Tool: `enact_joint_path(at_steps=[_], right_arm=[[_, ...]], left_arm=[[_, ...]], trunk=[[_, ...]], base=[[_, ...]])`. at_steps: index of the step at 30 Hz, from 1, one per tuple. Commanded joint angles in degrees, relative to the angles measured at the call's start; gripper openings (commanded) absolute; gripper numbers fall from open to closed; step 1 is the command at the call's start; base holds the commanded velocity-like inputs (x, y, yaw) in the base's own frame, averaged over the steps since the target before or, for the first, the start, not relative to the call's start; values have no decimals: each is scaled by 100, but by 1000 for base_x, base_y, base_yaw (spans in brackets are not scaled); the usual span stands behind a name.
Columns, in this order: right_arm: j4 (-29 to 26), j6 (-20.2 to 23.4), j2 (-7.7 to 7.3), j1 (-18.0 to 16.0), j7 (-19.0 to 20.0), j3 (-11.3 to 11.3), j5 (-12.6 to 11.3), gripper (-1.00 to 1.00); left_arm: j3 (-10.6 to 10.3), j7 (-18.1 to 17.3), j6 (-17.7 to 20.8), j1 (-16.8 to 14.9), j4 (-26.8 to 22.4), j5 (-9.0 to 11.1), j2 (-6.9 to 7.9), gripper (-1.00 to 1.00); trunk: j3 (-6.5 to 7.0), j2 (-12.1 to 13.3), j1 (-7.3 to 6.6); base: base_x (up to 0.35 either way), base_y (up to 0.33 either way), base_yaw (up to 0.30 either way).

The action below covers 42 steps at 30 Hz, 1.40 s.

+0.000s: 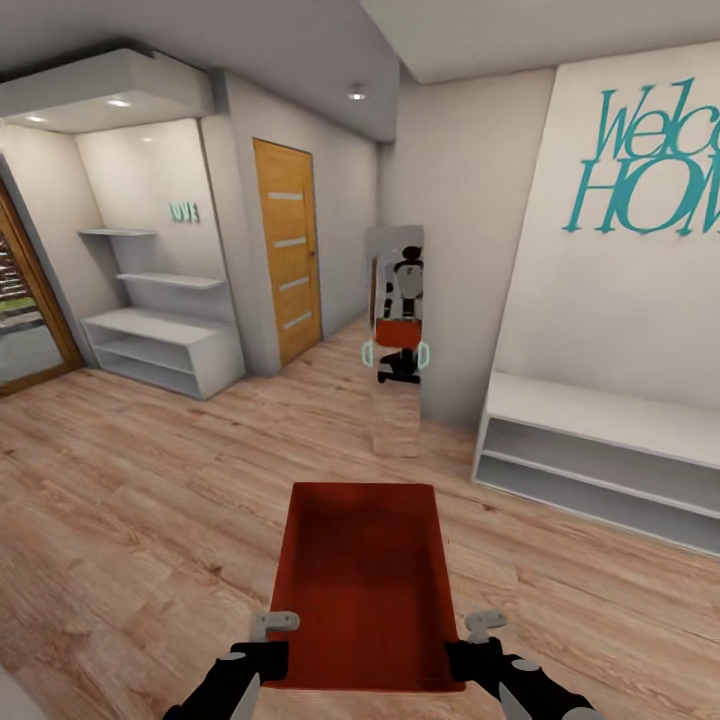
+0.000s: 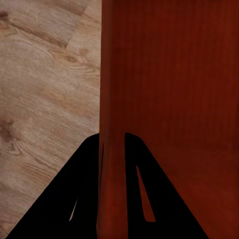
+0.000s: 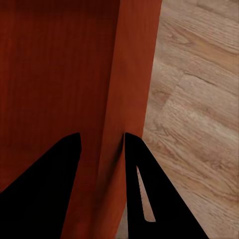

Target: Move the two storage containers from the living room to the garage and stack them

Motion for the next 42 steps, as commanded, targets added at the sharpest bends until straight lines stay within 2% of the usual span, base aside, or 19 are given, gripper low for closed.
enact_joint_path(at_steps=[1, 15, 35, 42], right_arm=[[-14, -52, -39, -5, 200, 79, -28, -100], [-14, -52, -39, -5, 200, 79, -28, -100], [-14, -52, -39, -5, 200, 79, -28, -100], [-14, -52, -39, -5, 200, 79, -28, -100]], left_arm=[[280, -5, 34, -6, 3, 57, 339, -100], [280, -3, 34, -6, 3, 56, 342, -100], [280, -2, 36, -6, 3, 51, 342, -100], [280, 0, 42, -6, 3, 51, 342, -100]], trunk=[[-11, -12, 7], [-11, -12, 7], [-11, -12, 7], [-11, -12, 7]], base=[[327, 132, 238], [327, 126, 63], [327, 116, 190], [327, 79, 52]])
